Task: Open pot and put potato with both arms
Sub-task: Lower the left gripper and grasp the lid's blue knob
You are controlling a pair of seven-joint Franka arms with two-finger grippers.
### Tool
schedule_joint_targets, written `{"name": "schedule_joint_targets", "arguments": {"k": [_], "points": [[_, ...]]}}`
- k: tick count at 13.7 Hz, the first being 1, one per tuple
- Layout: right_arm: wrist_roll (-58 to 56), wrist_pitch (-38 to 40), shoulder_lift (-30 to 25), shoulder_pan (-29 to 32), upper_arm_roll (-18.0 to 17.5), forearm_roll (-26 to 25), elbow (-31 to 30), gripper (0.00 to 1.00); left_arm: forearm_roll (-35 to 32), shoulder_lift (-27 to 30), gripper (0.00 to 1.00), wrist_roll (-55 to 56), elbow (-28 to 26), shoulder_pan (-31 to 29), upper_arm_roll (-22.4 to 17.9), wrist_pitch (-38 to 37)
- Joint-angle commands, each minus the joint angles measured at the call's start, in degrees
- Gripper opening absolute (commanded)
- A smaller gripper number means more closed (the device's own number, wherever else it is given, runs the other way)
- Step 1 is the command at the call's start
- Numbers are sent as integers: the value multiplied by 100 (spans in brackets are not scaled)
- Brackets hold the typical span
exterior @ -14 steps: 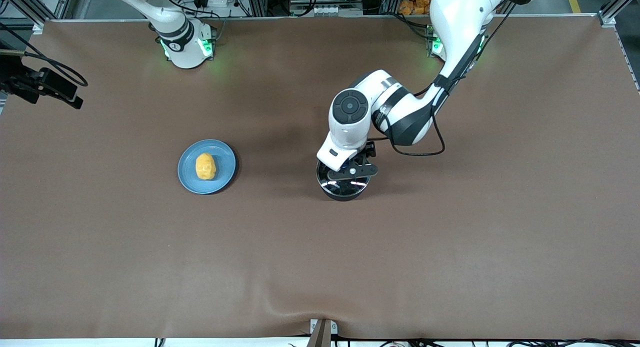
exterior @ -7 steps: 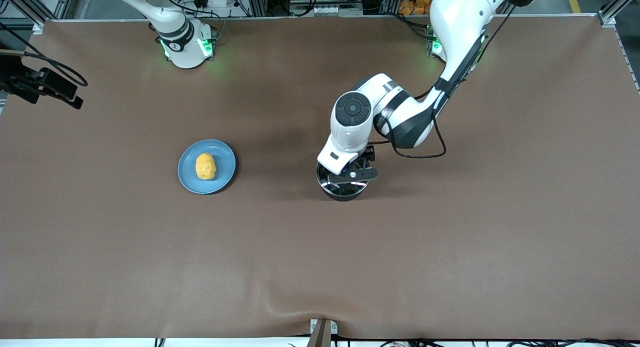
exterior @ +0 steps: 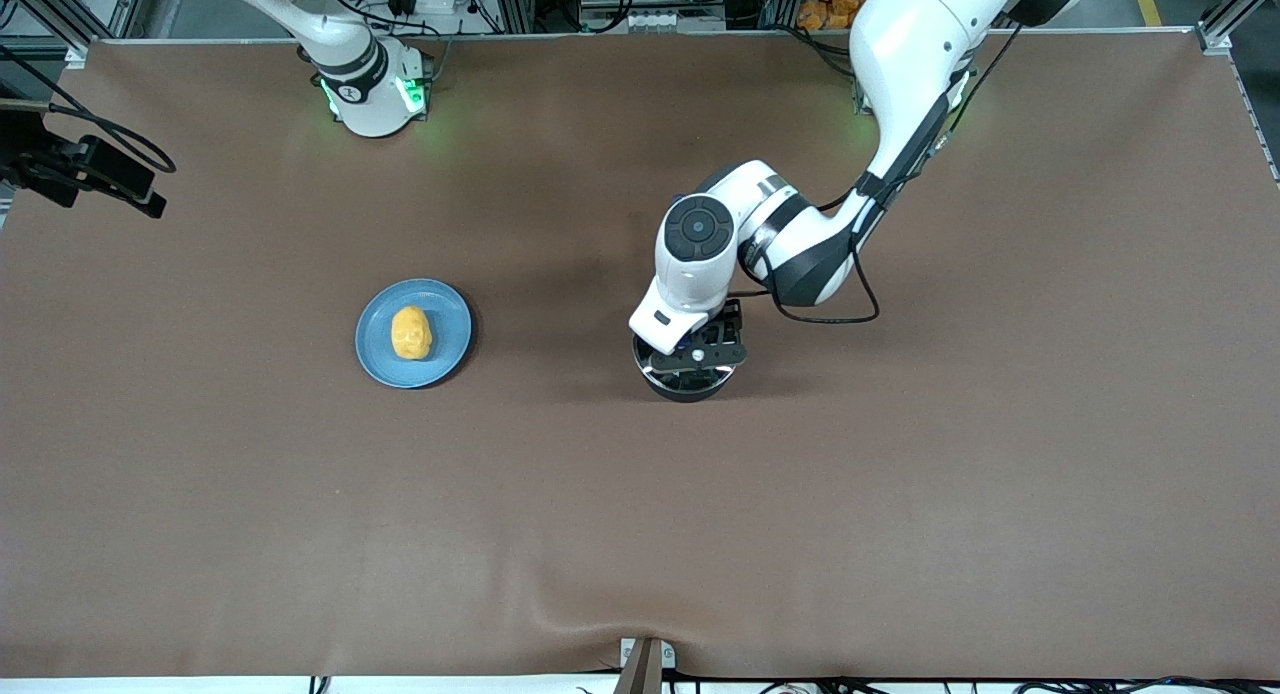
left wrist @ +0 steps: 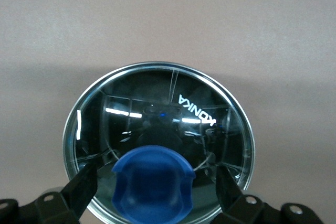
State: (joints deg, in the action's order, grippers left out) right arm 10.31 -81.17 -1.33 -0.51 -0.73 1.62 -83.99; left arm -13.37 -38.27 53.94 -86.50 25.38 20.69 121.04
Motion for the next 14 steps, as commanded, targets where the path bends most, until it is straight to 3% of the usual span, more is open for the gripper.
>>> {"name": "schedule_joint_targets", "arguments": {"k": [1, 3, 4, 6, 9, 12, 14], "points": [[50, -4, -122, 112, -59, 110, -118, 100, -157, -67, 100, 134, 142, 37, -4, 7], [50, -4, -122, 112, -59, 119, -118, 100, -157, -49, 44, 318, 142, 37, -4, 7], [50, -4, -122, 112, -59, 119, -118, 100, -149, -41, 24, 362, 142, 29, -4, 7], [50, -4, -122, 112, -59, 119, -118, 100, -140, -32, 3, 371, 142, 11, -4, 7], [50, -4, -122, 112, -59, 119, -118, 100, -122, 82, 0, 371, 151, -42, -4, -27], [59, -4, -113, 112, -59, 110, -118, 100, -122, 572, 0, 363, 151, -103, -4, -631], [59, -13, -35, 95, -59, 119, -109, 100, -105, 959, 0, 301, 81, -462, 48, -862]]}}
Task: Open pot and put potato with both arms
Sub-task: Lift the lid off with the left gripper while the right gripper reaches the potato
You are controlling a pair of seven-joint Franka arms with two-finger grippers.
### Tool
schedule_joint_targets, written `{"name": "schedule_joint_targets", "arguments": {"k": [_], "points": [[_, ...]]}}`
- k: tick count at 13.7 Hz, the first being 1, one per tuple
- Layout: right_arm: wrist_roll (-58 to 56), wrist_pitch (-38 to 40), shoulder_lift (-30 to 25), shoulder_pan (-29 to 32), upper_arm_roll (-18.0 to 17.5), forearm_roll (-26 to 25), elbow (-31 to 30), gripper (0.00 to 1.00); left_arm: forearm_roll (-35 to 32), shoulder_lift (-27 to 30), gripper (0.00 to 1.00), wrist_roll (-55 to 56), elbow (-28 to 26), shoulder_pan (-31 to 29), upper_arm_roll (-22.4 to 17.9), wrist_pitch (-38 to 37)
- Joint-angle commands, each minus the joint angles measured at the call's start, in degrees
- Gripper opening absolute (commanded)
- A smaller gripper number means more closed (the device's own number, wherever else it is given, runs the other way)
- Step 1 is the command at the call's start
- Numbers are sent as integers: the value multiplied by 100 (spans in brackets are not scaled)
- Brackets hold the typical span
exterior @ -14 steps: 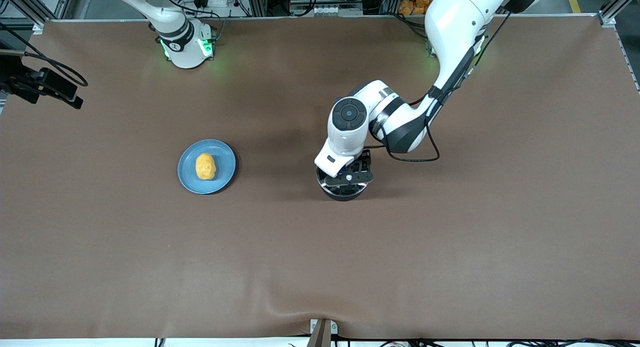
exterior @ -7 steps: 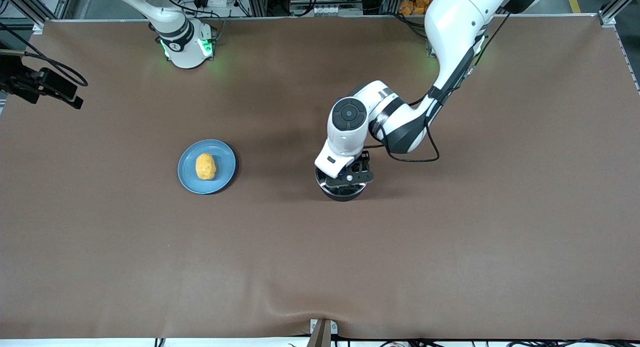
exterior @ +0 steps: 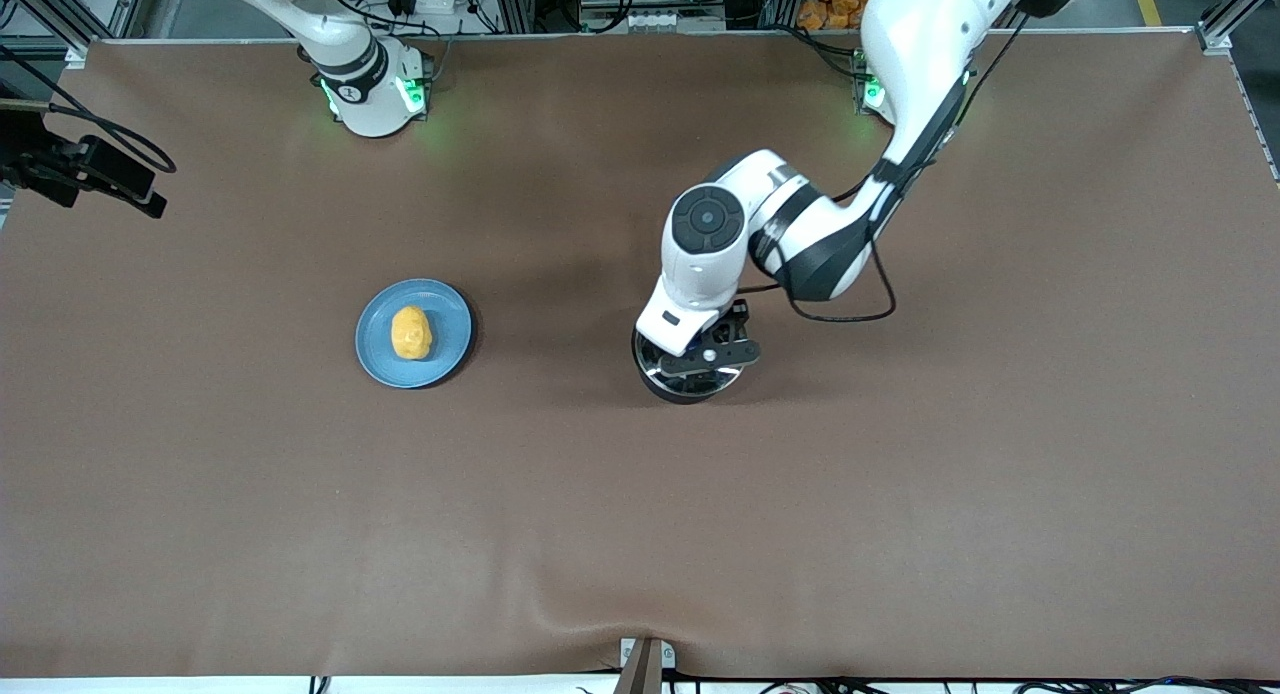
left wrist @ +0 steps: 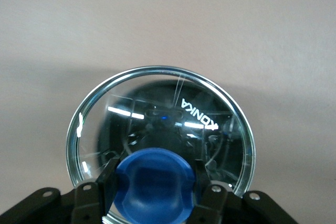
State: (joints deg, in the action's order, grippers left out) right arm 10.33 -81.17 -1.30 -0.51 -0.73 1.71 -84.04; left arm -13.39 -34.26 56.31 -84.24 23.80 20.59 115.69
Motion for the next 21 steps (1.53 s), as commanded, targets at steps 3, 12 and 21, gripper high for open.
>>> {"name": "schedule_joint_targets", "arguments": {"k": [3, 12, 21], "points": [[83, -48, 15, 25, -77, 110, -69, 100, 82, 1288, 0, -128, -600, -892, 86, -425], [92, -497, 1271, -283, -94, 110, 107, 100, 873, 2846, 0, -3371, -1798, -3099, 86, -811], [-548, -1856, 1624, -714, -103, 110, -1295, 100, 1531, 3354, 0, -4654, -2374, -3374, -396, -462]]}}
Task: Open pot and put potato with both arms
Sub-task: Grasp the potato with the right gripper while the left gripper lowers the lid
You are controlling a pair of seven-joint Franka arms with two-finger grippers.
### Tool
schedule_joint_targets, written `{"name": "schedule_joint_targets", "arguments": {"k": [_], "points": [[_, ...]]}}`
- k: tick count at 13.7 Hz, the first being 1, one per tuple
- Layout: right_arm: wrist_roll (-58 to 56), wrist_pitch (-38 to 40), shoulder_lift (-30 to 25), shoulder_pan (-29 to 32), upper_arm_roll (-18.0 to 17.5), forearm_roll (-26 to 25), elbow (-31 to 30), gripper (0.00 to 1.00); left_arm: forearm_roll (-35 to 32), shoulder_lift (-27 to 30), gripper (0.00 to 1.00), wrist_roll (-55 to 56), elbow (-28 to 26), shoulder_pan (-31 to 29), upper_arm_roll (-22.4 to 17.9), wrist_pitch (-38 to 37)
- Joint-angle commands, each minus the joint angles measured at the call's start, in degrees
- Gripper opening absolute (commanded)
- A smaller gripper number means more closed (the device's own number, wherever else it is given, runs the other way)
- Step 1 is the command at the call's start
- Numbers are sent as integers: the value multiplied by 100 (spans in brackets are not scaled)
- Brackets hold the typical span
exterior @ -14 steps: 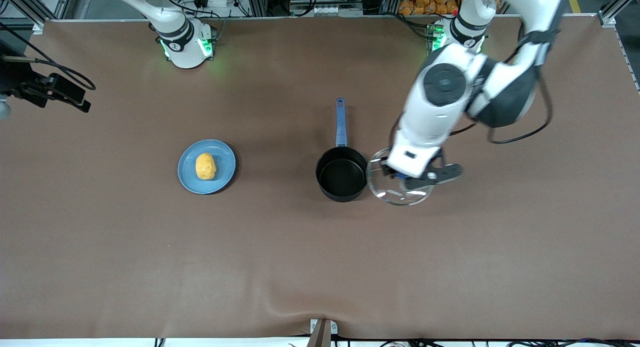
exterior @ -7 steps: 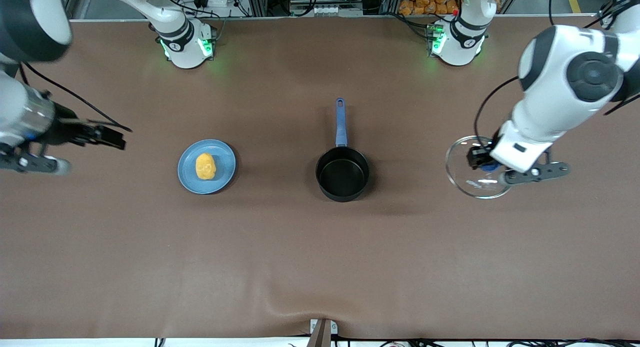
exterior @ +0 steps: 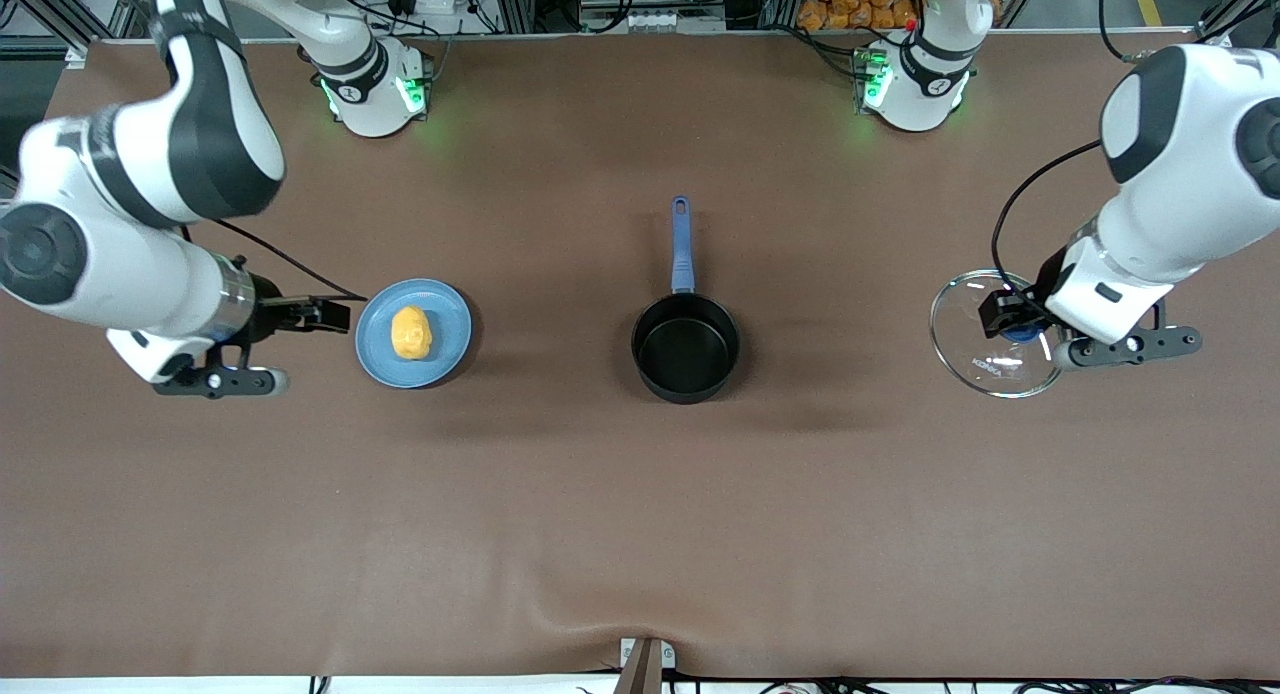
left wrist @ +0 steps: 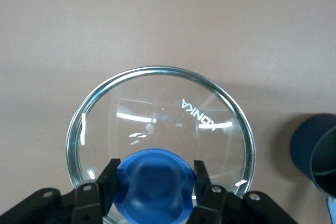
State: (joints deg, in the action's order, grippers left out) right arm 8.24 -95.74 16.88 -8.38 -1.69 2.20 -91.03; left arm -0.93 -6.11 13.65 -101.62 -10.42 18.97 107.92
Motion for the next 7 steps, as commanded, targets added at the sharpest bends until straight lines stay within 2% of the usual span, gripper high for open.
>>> {"name": "schedule_joint_targets", "arguments": {"k": [1, 2, 4, 7], "points": [[-479, -741, -281, 108, -6, 62, -974, 100, 330, 749, 0, -494, -1127, 284, -419, 691], [-489, -1075, -386, 109, -6, 62, -1343, 100, 339, 899, 0, -495, -1663, 582, -647, 1191], [-490, -1840, -597, 82, -6, 62, -2116, 100, 339, 1059, 0, -521, -2544, 778, -798, 2027], [-446, -2824, -642, 39, -6, 70, -2935, 100, 357, 1042, 0, -828, -3213, 805, -851, 2513]]}}
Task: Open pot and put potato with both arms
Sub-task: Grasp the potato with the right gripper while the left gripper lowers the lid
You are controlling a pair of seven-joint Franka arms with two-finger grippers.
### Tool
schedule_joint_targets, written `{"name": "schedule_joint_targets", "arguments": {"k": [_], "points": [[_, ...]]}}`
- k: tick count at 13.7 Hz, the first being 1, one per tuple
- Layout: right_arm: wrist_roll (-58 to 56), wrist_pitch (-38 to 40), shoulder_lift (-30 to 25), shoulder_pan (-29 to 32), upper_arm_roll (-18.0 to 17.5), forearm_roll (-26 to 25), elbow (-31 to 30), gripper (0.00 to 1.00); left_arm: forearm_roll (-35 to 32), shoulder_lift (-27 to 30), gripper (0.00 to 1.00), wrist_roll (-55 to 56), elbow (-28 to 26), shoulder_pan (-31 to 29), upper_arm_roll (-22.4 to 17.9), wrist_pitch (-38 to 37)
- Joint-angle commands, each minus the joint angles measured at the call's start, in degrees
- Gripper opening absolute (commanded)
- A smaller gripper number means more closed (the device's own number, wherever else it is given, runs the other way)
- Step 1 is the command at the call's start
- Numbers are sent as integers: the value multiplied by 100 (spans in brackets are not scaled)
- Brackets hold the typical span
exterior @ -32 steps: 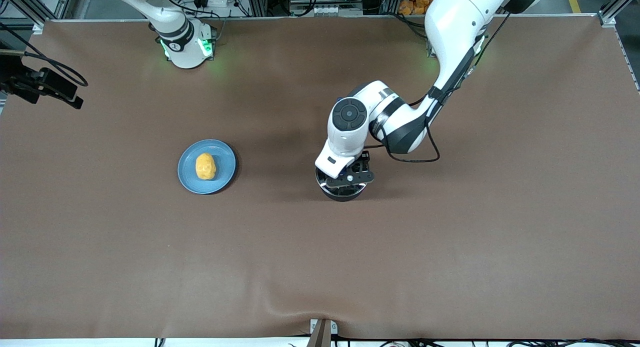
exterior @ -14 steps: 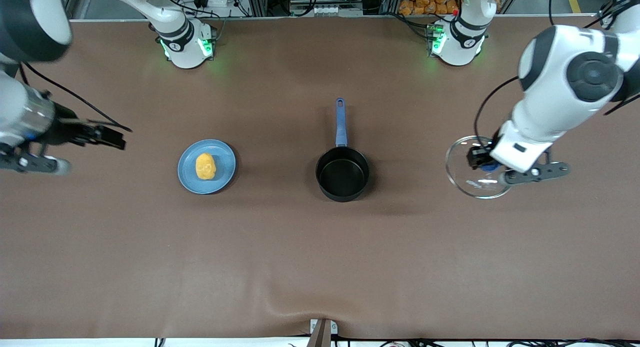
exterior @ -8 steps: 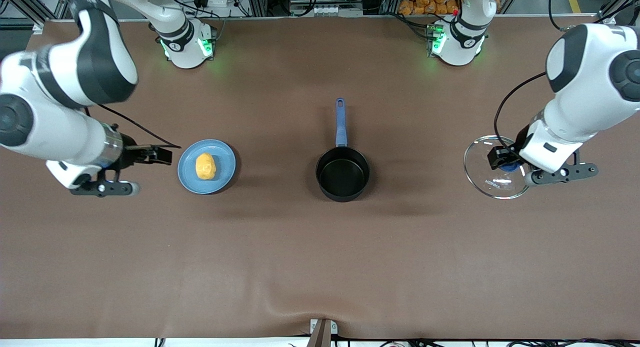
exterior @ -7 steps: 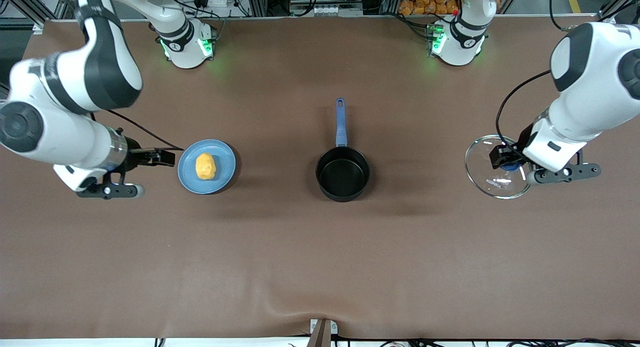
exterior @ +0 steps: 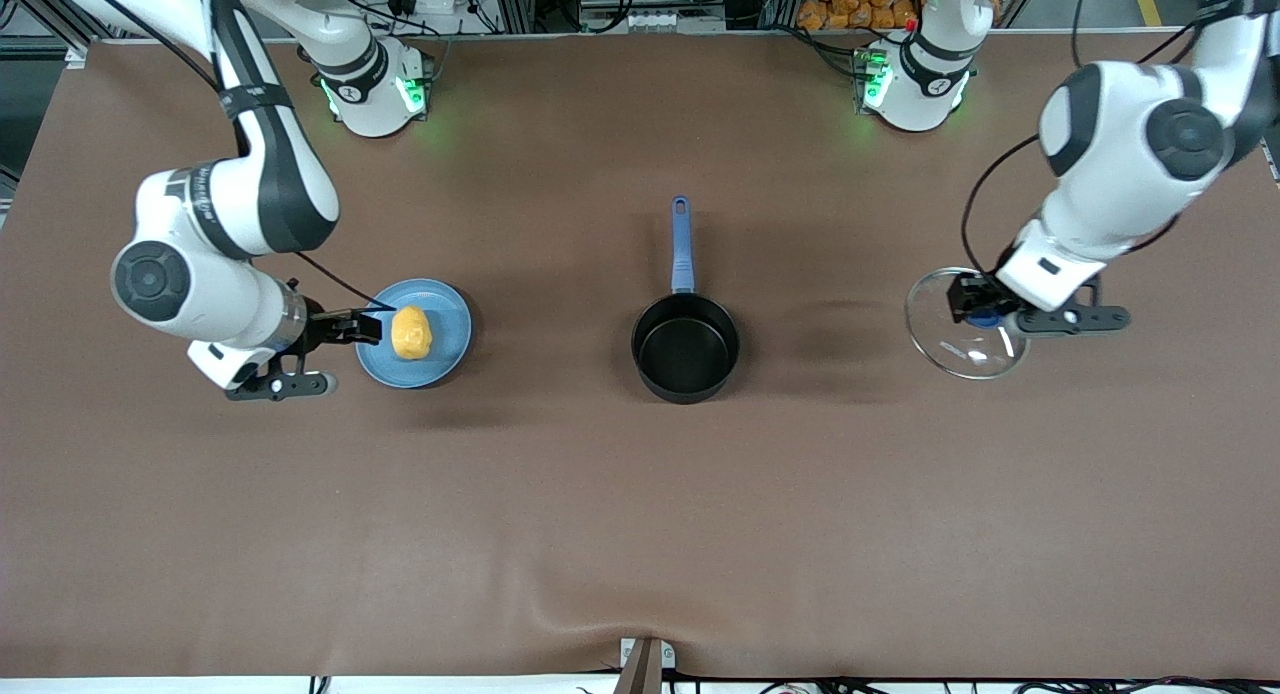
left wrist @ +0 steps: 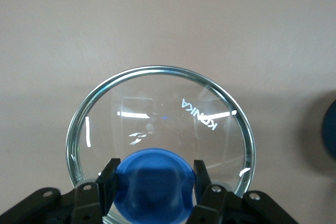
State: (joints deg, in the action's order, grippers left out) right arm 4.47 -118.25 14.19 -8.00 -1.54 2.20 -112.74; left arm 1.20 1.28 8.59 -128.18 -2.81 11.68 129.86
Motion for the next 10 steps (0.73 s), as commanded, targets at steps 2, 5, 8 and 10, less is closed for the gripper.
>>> {"name": "schedule_joint_targets", "arguments": {"k": [2, 5, 8, 10], "points": [[-69, -1215, -347, -131, -22, 79, -1187, 100, 126, 181, 0, -541, -796, 78, -140, 400], [-8, -1454, -215, -333, -22, 96, -1259, 100, 38, -144, 0, -691, -840, 87, -140, 444], [27, -1927, -13, -369, -22, 96, -1443, 100, -532, -425, 0, -815, -910, 79, -140, 602], [10, -2350, 145, -369, -13, 88, -1593, 100, -551, -785, 0, -815, -893, 61, -140, 960]]}}
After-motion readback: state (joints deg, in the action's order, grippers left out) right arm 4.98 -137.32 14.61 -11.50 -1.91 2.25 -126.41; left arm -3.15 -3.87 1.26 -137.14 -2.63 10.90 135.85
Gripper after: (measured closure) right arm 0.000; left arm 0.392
